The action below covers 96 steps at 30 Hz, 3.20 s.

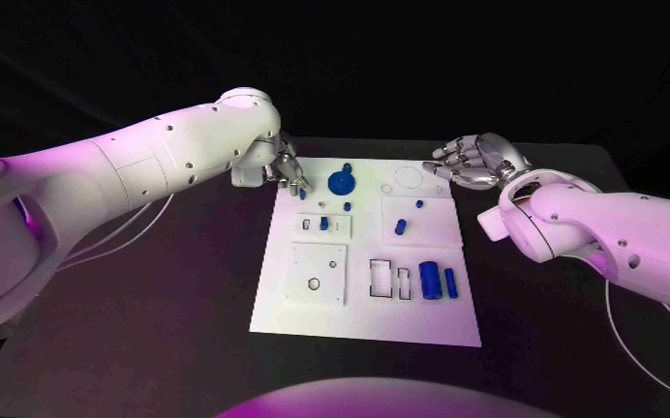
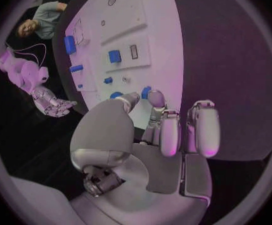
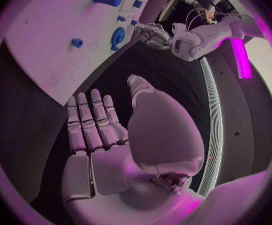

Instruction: Assemble the parts on the task board

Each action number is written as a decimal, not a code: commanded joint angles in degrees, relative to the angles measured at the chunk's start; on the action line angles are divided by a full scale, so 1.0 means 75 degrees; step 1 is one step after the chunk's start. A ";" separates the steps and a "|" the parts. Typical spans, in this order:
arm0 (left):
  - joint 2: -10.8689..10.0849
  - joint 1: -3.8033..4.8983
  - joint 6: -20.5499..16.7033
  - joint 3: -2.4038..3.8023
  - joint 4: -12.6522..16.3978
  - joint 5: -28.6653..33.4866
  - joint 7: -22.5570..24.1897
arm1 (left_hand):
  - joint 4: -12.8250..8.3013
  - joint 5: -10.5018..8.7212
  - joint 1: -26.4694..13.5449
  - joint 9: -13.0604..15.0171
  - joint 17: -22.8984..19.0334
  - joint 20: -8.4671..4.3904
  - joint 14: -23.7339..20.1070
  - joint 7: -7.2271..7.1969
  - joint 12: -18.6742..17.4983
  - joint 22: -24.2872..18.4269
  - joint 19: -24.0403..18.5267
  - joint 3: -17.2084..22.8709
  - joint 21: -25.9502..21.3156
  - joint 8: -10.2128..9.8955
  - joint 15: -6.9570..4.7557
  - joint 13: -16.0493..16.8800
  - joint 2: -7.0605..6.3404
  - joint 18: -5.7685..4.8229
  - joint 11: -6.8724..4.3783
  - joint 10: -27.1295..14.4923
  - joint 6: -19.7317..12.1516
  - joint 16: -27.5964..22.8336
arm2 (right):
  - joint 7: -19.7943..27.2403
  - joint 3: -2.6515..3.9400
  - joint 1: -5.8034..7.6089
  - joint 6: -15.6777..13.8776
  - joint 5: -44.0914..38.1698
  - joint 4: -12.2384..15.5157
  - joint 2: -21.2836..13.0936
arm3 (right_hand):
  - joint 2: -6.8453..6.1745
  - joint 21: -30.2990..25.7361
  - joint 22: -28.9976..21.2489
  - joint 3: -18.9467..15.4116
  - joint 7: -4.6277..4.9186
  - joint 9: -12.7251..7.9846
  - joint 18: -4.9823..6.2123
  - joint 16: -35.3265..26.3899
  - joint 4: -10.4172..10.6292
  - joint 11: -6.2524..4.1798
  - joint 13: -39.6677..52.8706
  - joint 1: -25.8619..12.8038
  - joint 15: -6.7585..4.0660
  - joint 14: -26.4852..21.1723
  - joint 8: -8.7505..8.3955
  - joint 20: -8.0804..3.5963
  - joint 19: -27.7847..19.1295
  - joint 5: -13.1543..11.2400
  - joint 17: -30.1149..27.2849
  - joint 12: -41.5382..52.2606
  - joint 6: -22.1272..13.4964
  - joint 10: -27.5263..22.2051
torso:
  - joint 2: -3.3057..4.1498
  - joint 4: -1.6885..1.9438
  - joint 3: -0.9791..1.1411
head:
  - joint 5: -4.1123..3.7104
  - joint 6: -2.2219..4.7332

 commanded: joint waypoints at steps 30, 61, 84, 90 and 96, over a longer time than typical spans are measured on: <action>0.0053 -0.0009 -0.0067 -0.0006 -0.0063 0.0278 0.0119 | -0.0735 0.0151 0.0943 0.0053 0.1710 -0.0108 0.0718 -0.0074 0.0064 0.1499 0.0242 0.1403 -0.0032 0.0556 -0.0106 0.0033 0.0124 -0.0041 -0.0133 0.0040 -0.0093 0.0037 | 0.0069 0.0001 -0.0004 0.0119 -0.0027 -0.0013 0.0022 | 0.0041 -0.0033 -0.0026 -0.0027 0.0720 -0.0020 -0.0110 0.0013 -0.0012 0.0026 -0.0004 -0.0030 0.0008 -0.0017 0.0067 0.0004 -0.0107 0.0039 -0.0015 -0.0022 -0.0048 0.0037 | -0.0001 0.0003 -0.0002 | 0.0002 -0.0031; -0.1364 -0.0009 -0.1650 -0.0024 0.1973 0.1387 0.0297 | -0.2085 0.2274 -0.0027 0.0613 0.1772 -0.0276 0.0740 -0.0270 0.0224 0.1635 0.0312 0.3419 0.0072 0.2310 -0.0288 0.0359 -0.0390 -0.0067 -0.0288 0.0673 0.0170 0.0103 | 0.0090 0.0000 -0.0021 0.0125 -0.0021 -0.0043 0.0022 | 0.0050 -0.0034 -0.0038 -0.0025 0.0715 -0.0025 -0.0110 0.0021 -0.0011 0.0022 -0.0003 -0.0041 0.0008 -0.0022 0.0083 0.0004 -0.0136 0.0043 -0.0026 -0.0017 -0.0036 0.0053 | -0.0066 0.0059 -0.0002 | 0.0039 -0.0044; -0.1913 -0.0478 -0.2048 -0.0136 0.3187 0.0455 0.0419 | -0.2215 0.2562 -0.0161 0.0551 0.1812 -0.0341 0.0750 -0.0301 0.0200 0.1657 0.0338 0.3626 0.0134 0.2396 -0.0359 0.0340 -0.0530 -0.0079 -0.0310 0.0799 0.0351 0.0139 | 0.0170 0.0000 -0.0062 0.0070 0.0016 -0.0021 0.0008 | 0.0058 -0.0031 -0.0038 -0.0020 0.0714 -0.0029 -0.0109 0.0024 -0.0012 0.0022 -0.0004 -0.0044 0.0008 -0.0026 0.0088 0.0005 -0.0131 0.0047 -0.0032 -0.0017 -0.0036 0.0056 | -0.0049 0.0042 -0.0005 | 0.0085 -0.0107; -0.1805 -0.0498 -0.1857 -0.0153 0.3090 0.0418 0.0392 | -0.2218 0.2562 -0.0161 0.0549 0.1812 -0.0343 0.0750 -0.0302 0.0199 0.1656 0.0337 0.3632 0.0132 0.2396 -0.0361 0.0340 -0.0531 -0.0079 -0.0310 0.0802 0.0354 0.0139 | 0.0164 0.0000 -0.0066 0.0083 0.0023 -0.0022 0.0009 | 0.0058 -0.0031 -0.0038 -0.0020 0.0714 -0.0029 -0.0109 0.0024 -0.0012 0.0022 -0.0004 -0.0044 0.0008 -0.0026 0.0088 0.0005 -0.0131 0.0047 -0.0032 -0.0017 -0.0036 0.0056 | -0.0054 0.0052 0.0004 | 0.0059 -0.0122; -0.1688 -0.0501 -0.1557 -0.0160 0.2951 0.0386 0.0330 | -0.2226 0.2567 -0.0161 0.0546 0.1809 -0.0345 0.0749 -0.0303 0.0197 0.1655 0.0335 0.3643 0.0128 0.2396 -0.0363 0.0339 -0.0536 -0.0078 -0.0311 0.0806 0.0359 0.0136 | 0.0158 0.0000 -0.0068 0.0094 0.0028 -0.0021 0.0008 | 0.0058 -0.0031 -0.0038 -0.0020 0.0714 -0.0029 -0.0109 0.0024 -0.0012 0.0022 -0.0004 -0.0044 0.0008 -0.0026 0.0088 0.0005 -0.0131 0.0047 -0.0032 -0.0017 -0.0036 0.0056 | -0.0048 0.0046 0.0004 | 0.0060 -0.0139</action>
